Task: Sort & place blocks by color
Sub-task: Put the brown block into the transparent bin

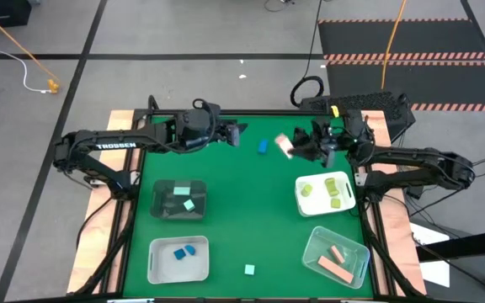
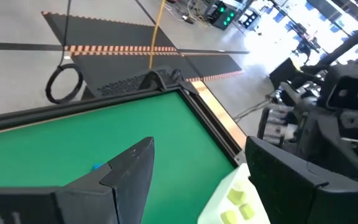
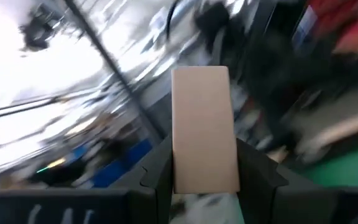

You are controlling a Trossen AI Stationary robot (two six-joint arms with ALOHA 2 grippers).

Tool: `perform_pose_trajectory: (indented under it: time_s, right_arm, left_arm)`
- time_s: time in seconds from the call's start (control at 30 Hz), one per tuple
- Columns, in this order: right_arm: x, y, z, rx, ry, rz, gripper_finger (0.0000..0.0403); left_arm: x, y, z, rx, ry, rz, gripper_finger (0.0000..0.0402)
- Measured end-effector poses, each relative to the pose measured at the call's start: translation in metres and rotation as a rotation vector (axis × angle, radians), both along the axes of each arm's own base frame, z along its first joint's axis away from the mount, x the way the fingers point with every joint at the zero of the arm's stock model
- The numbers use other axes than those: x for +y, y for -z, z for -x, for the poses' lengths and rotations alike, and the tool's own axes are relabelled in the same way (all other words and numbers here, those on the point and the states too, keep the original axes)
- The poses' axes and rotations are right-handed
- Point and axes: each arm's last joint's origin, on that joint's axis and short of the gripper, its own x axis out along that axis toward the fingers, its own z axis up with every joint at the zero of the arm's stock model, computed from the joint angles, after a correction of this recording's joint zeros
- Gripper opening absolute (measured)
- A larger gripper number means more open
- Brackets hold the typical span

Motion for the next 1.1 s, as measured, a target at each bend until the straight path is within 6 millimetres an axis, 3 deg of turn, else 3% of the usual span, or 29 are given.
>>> perform_pose_trajectory:
  time_s: [0.2, 0.33, 0.5, 0.67, 1.1]
  right_arm:
    - [0.017, 0.01, 0.007, 0.29, -0.366, -0.19, 0.0114]
    - [0.043, 0.02, 0.013, 0.523, -0.598, -0.292, 0.0114]
    - [0.078, 0.03, 0.028, 0.734, -0.742, -0.338, 0.0114]
    - [0.104, 0.038, 0.045, 0.878, -0.735, -0.317, 0.0114]
    - [0.157, 0.076, 0.074, 1.519, -0.423, -0.469, 0.0114]
  left_arm:
    - [-0.012, 0.0, -0.002, -0.009, 0.034, 0.015, 0.0251]
    - [-0.022, 0.0, -0.004, -0.01, 0.063, 0.02, 0.0251]
    - [-0.033, 0.002, -0.004, 0.008, 0.1, 0.022, 0.0251]
    - [-0.038, 0.004, -0.004, 0.047, 0.125, -0.001, 0.0251]
    - [-0.038, 0.008, -0.002, 0.16, 0.178, -0.134, 0.0251]
